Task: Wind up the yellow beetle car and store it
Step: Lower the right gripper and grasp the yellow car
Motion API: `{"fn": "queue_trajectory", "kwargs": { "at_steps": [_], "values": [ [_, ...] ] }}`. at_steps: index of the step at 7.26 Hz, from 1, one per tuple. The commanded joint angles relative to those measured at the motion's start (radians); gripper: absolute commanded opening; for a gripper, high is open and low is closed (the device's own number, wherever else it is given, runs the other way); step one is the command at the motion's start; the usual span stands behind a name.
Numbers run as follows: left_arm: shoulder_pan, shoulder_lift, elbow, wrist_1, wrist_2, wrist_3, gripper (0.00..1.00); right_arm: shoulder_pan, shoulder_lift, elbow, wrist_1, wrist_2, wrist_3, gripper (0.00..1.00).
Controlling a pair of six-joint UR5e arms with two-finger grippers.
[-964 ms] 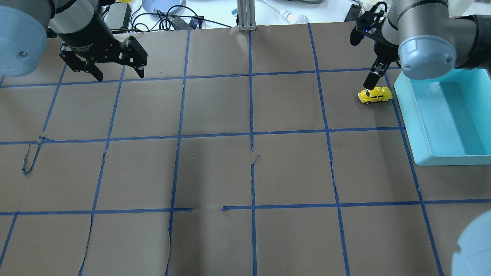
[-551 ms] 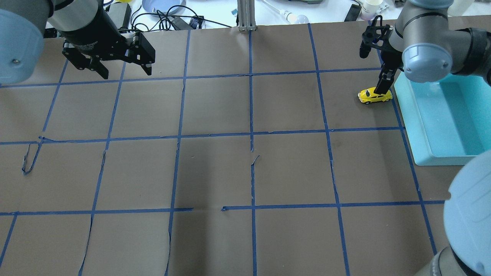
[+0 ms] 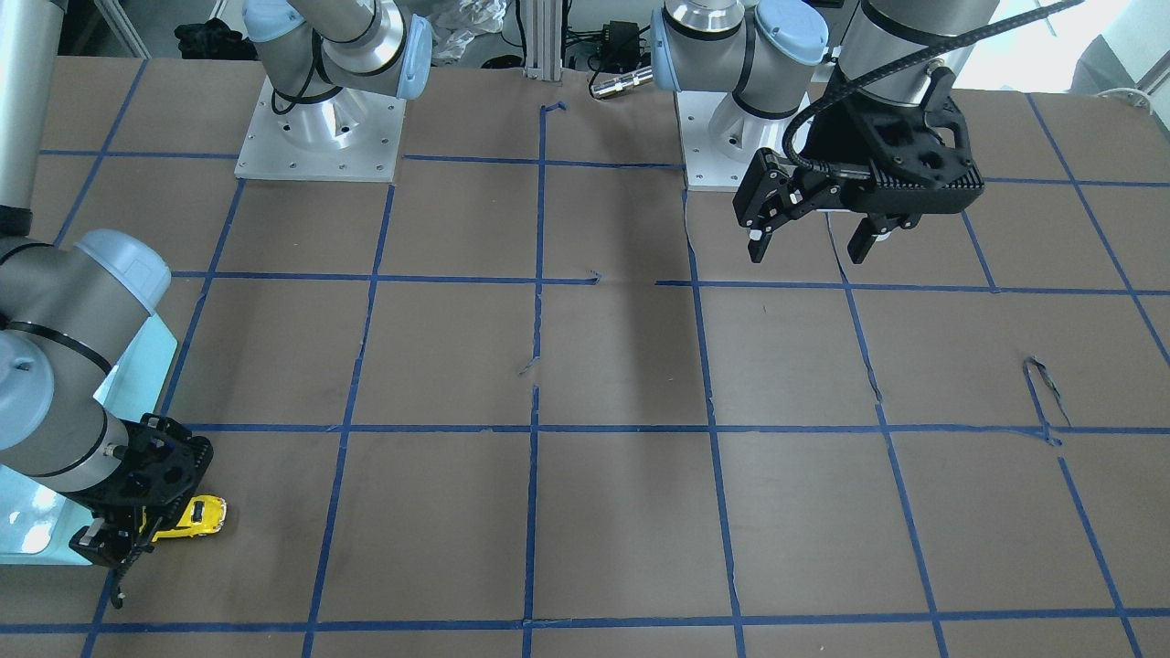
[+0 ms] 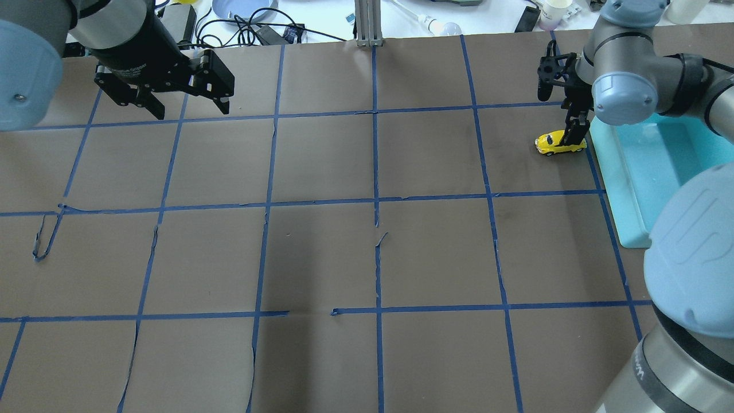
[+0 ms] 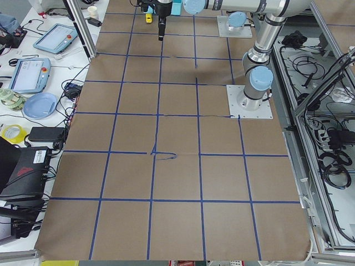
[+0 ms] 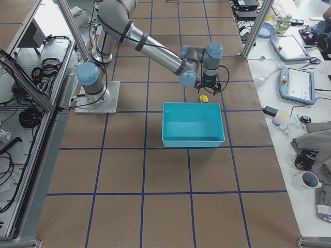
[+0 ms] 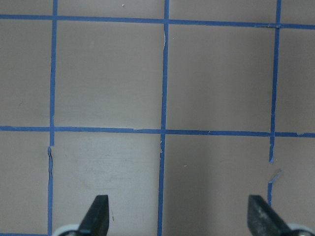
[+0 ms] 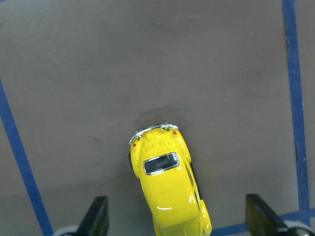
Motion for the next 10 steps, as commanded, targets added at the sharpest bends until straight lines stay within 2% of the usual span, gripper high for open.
{"fn": "queue_trajectory", "kwargs": {
  "at_steps": [1, 2, 3, 4, 5, 6, 9, 10],
  "values": [
    [0.001, 0.002, 0.0, 0.0, 0.0, 0.0, 1.0, 0.0, 0.03, -0.001, 0.001, 0.0, -0.081, 0.96],
    [0.006, 0.002, 0.0, 0.0, 0.0, 0.001, 1.0, 0.0, 0.033, 0.0, -0.001, 0.0, -0.081, 0.96],
    [0.003, 0.002, -0.001, 0.0, 0.002, 0.001, 1.0, 0.0, 0.045, 0.0, -0.003, 0.0, -0.083, 0.9],
    [0.001, 0.003, -0.001, 0.0, 0.002, 0.0, 1.0, 0.0, 0.047, -0.004, -0.003, -0.009, -0.089, 0.62],
    [0.004, 0.003, -0.001, 0.0, 0.002, 0.001, 1.0, 0.0, 0.047, -0.004, -0.001, -0.017, -0.092, 0.13],
    [0.003, 0.002, -0.001, 0.0, 0.0, 0.001, 1.0, 0.0, 0.046, -0.004, -0.001, -0.02, -0.09, 0.0],
    [0.007, 0.002, 0.0, 0.0, 0.002, 0.001, 1.0, 0.012, 0.012, -0.036, 0.061, -0.002, -0.091, 0.0],
    [0.007, 0.002, 0.0, 0.0, 0.003, 0.0, 1.0, 0.024, -0.034, -0.071, 0.165, 0.001, -0.08, 0.0]
  ]
}}
